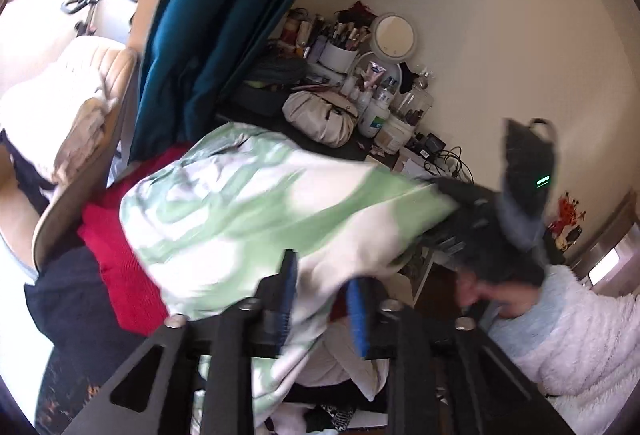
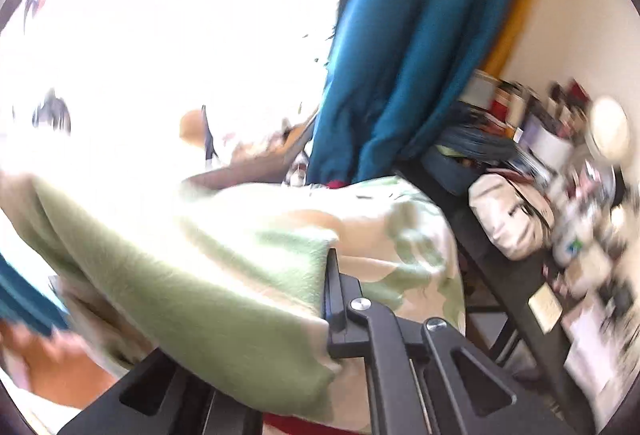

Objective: Fold clothes

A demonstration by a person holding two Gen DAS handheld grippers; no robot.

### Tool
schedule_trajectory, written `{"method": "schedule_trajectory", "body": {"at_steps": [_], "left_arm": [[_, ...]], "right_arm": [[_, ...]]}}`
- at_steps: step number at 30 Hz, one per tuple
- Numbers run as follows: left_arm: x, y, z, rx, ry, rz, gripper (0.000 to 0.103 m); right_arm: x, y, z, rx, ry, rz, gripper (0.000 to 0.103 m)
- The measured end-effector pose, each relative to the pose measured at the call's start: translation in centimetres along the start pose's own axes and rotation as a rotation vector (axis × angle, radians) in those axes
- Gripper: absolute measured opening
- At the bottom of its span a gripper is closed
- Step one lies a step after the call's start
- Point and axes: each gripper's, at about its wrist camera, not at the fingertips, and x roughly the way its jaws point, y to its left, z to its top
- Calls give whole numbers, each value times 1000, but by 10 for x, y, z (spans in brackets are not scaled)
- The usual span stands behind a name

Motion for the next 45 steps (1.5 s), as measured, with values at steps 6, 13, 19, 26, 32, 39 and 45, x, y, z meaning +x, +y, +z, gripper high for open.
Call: {"method": "schedule_trajectory", "body": {"at_steps": [6,13,19,26,32,39,45], "left_arm": [[-17,54,-16,-145,-35,117,35],[2,93,-16,-220,-51,295,35],[19,106,-20,-261,10,257,35],[41,101,-27,-201,95,242,35],[44,108,-27,-191,105,236,35],[20,142,-33,-248,79,309,35],[-6,168,-42,-274,50,396,35]], "right_arm": [[-72,-59,-22,161,-9,-136,4],[-21,-87,-130,195,456,-330,27],[-15,-61,-172,315,502,-440,55],[-6,-11,-225,351,715,-276,69],[-12,63,-193,254,591,-90,69],[66,127,-110,16,412,-55,70],[143,157,-118,-105,498,-205,77]]}}
